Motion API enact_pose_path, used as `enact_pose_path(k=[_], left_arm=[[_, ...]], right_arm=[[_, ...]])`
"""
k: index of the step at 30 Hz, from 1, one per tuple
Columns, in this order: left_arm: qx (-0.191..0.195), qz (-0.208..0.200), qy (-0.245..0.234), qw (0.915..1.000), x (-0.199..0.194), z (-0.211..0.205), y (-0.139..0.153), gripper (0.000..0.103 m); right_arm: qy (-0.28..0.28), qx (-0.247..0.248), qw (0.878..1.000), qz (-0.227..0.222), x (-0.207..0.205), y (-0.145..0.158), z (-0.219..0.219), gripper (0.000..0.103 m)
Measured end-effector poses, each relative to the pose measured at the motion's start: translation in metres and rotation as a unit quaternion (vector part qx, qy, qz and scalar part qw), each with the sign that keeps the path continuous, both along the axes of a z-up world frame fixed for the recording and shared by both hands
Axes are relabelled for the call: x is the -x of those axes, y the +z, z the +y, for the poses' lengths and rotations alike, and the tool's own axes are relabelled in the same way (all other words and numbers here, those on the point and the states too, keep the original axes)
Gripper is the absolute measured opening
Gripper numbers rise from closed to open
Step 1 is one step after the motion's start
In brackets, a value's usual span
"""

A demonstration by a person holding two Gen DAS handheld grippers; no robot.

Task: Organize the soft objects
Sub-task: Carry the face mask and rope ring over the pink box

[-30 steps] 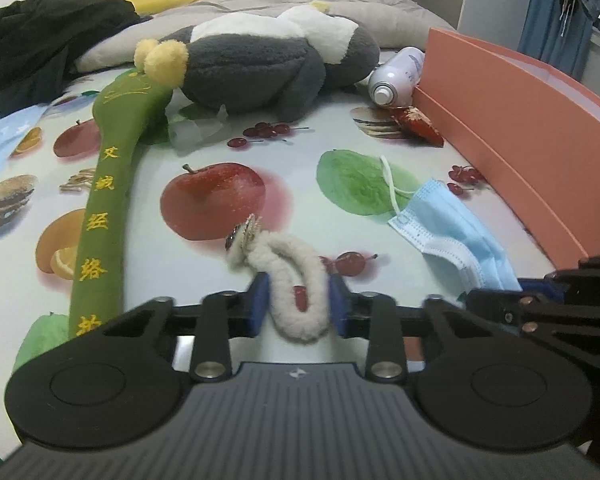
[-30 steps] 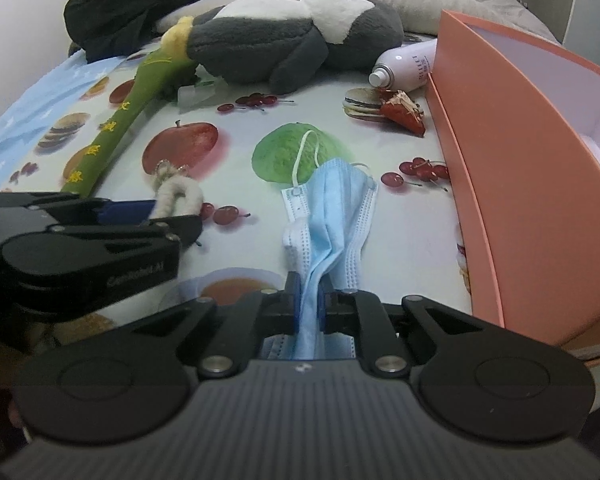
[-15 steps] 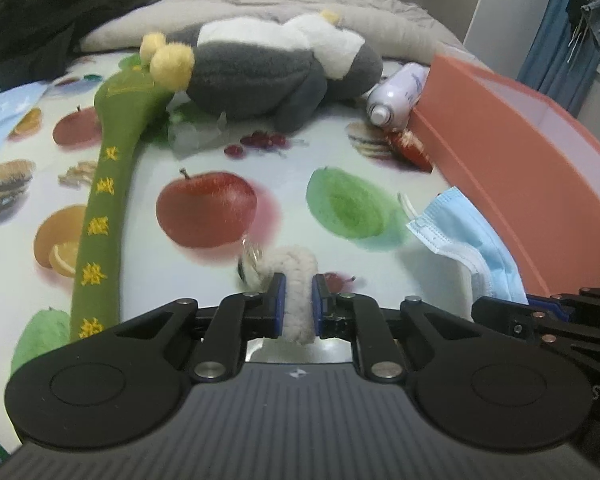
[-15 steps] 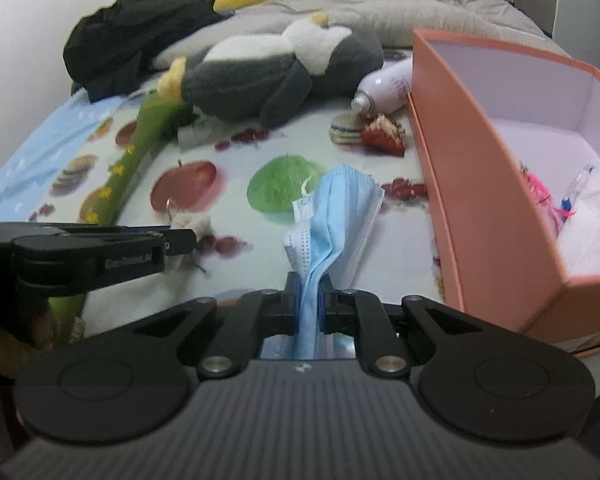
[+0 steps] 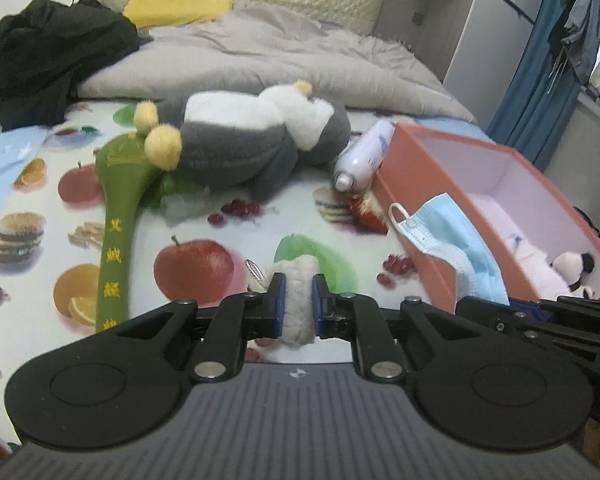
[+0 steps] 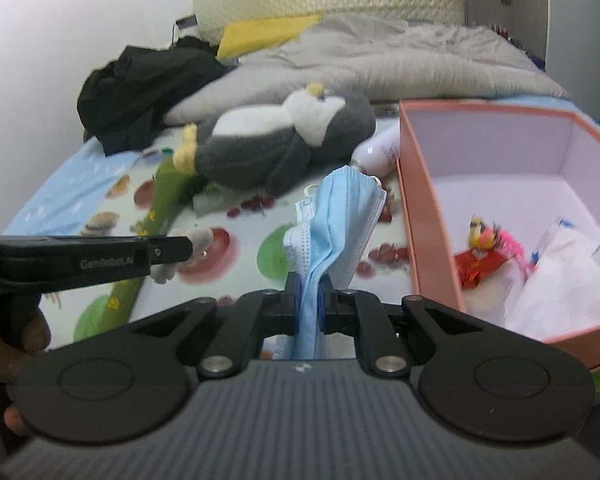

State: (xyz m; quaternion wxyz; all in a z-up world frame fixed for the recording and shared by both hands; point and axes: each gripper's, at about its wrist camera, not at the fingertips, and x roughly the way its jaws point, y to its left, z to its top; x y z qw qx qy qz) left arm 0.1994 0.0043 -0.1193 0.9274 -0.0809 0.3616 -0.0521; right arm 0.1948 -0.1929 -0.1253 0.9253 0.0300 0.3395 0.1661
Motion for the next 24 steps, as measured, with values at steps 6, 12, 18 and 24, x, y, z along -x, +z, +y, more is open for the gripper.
enact_pose_path(k=[6, 12, 18, 24], left_arm=[[0.011, -0.016, -0.003, 0.9998, 0.005, -0.004, 0.028, 0.016], [0.024, -0.034, -0.005, 0.9991, 0.006, -0.01, 0.054, 0.016], [0.032, -0.055, -0.015, 0.9979, 0.004, -0.024, 0.079, 0.016], [0.043, -0.071, -0.035, 0.9959, -0.007, -0.049, 0.102, 0.016]], right_arm=[[-0.006, -0.012, 0.999, -0.032, 0.001, 0.03, -0.012, 0.012], [-0.011, -0.022, 0.998, -0.06, 0.004, 0.055, -0.026, 0.012], [-0.016, -0.021, 0.996, -0.089, 0.005, 0.081, -0.037, 0.012], [-0.028, -0.016, 0.993, -0.117, 0.001, 0.104, -0.056, 0.012]])
